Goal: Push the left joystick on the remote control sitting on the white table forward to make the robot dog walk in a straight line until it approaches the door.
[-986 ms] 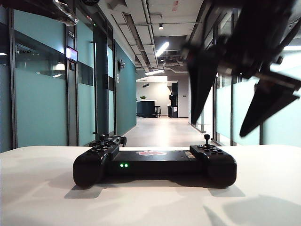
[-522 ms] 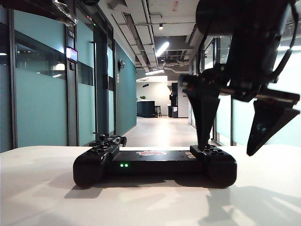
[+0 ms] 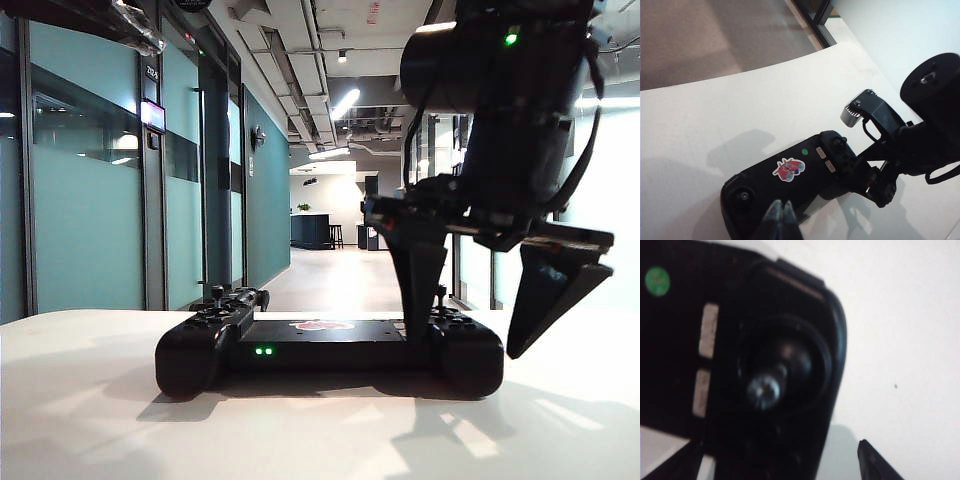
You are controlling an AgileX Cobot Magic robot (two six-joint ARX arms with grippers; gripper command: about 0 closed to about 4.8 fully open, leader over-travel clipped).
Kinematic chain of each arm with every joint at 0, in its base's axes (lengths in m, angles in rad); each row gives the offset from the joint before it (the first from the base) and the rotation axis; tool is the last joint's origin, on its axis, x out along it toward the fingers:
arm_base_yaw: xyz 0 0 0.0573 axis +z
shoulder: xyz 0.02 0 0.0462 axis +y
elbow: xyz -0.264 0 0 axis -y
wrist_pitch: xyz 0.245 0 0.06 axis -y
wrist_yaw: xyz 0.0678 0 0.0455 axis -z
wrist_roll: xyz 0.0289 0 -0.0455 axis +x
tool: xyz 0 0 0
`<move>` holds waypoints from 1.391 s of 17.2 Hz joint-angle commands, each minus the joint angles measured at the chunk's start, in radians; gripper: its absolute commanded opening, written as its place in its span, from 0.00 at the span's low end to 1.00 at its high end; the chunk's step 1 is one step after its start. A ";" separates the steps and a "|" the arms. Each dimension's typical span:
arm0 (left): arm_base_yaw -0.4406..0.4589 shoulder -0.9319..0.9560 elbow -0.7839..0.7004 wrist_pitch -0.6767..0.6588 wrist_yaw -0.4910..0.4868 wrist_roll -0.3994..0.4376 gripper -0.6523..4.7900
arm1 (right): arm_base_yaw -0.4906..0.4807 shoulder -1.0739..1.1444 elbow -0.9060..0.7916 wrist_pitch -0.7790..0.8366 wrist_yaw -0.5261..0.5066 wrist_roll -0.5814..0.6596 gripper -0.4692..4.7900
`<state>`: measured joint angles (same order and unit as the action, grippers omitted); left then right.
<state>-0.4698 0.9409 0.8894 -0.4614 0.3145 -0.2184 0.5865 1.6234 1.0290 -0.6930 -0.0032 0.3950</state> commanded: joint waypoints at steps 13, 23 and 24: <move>-0.001 -0.002 0.004 0.006 0.008 0.001 0.11 | 0.003 0.030 0.004 0.040 -0.052 -0.003 0.67; -0.001 -0.001 0.004 0.007 0.008 0.009 0.11 | 0.003 0.030 0.004 0.010 -0.019 0.112 0.52; -0.001 0.000 0.004 0.007 0.008 0.029 0.11 | 0.003 0.030 0.004 -0.005 -0.010 0.115 0.52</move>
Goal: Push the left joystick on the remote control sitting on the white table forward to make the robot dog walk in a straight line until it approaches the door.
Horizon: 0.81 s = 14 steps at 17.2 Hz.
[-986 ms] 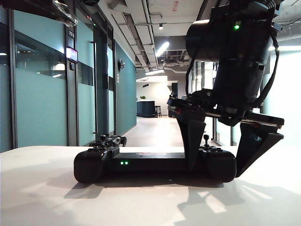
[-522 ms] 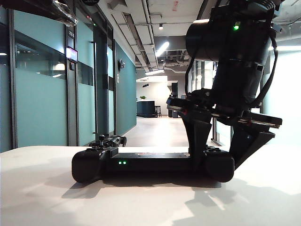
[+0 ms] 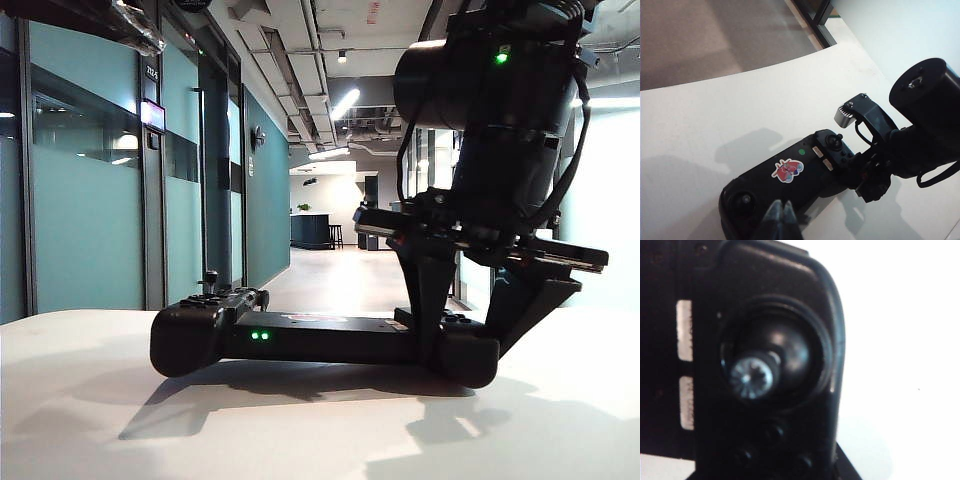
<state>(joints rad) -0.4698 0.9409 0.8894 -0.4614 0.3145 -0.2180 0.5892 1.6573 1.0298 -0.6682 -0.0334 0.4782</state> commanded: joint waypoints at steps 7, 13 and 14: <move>-0.001 0.086 0.004 0.053 0.045 0.166 0.11 | 0.008 -0.005 0.004 -0.065 0.085 0.085 0.52; -0.001 0.272 0.004 0.126 0.161 0.296 0.11 | 0.011 -0.005 0.004 -0.064 0.083 0.103 0.51; -0.001 0.311 0.004 0.135 0.181 0.298 0.11 | 0.011 -0.005 0.004 -0.064 0.083 0.103 0.51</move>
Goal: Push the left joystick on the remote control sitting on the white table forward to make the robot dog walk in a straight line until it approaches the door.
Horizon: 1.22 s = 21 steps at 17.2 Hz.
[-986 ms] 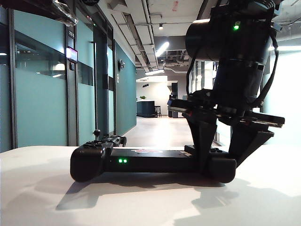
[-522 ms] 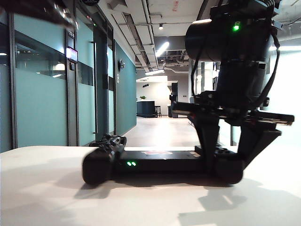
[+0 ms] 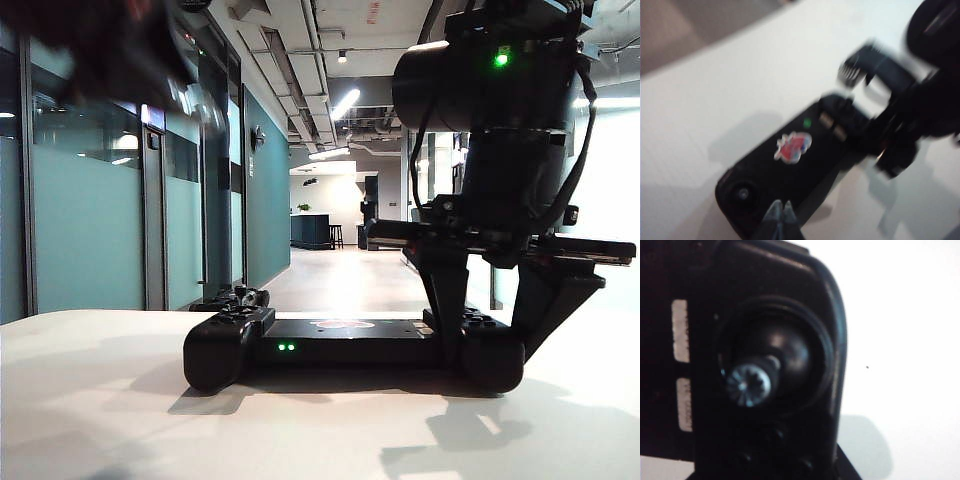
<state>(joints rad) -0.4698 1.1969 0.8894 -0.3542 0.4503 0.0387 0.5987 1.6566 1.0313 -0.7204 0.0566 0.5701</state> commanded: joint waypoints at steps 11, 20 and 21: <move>0.000 0.323 -0.002 0.142 0.139 0.136 0.11 | 0.001 -0.004 0.002 -0.013 -0.007 0.029 0.50; 0.010 0.404 -0.008 0.184 0.140 0.149 0.11 | 0.001 -0.004 0.002 -0.013 -0.007 0.027 0.49; 0.016 0.406 -0.012 0.187 0.141 0.153 0.11 | 0.001 -0.004 0.002 -0.014 -0.007 0.027 0.49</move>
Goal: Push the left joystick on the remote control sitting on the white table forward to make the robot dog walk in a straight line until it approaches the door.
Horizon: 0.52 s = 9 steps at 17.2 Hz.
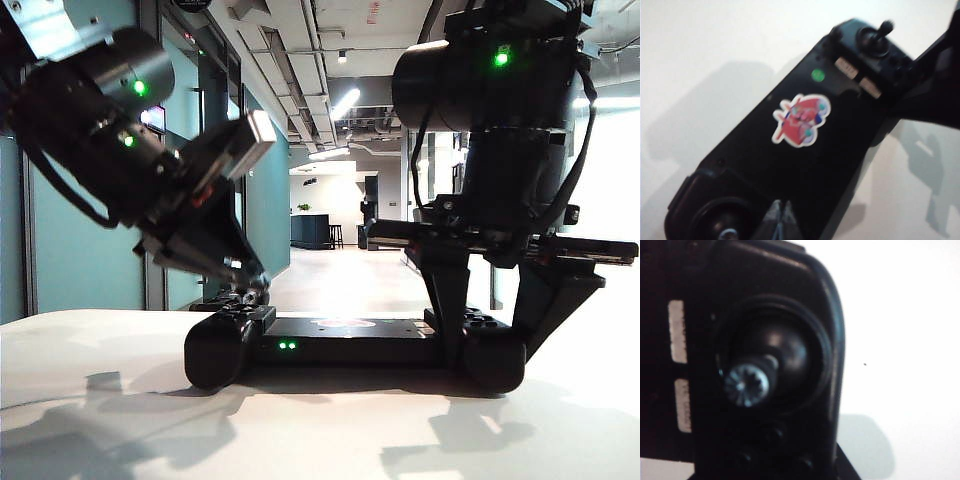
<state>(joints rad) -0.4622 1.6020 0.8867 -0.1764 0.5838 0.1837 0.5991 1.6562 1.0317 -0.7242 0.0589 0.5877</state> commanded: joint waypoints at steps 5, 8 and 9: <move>0.024 0.002 -0.044 0.054 0.005 0.008 0.11 | 0.001 -0.003 0.002 -0.021 -0.010 0.010 0.49; 0.024 0.002 -0.045 0.072 0.006 0.007 0.11 | 0.001 -0.003 0.002 -0.021 -0.010 0.010 0.49; 0.024 0.002 -0.045 0.080 0.004 0.007 0.11 | 0.001 -0.003 0.002 -0.021 -0.010 0.010 0.49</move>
<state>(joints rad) -0.4389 1.6070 0.8433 -0.1192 0.5838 0.1871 0.5991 1.6562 1.0317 -0.7296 0.0601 0.5884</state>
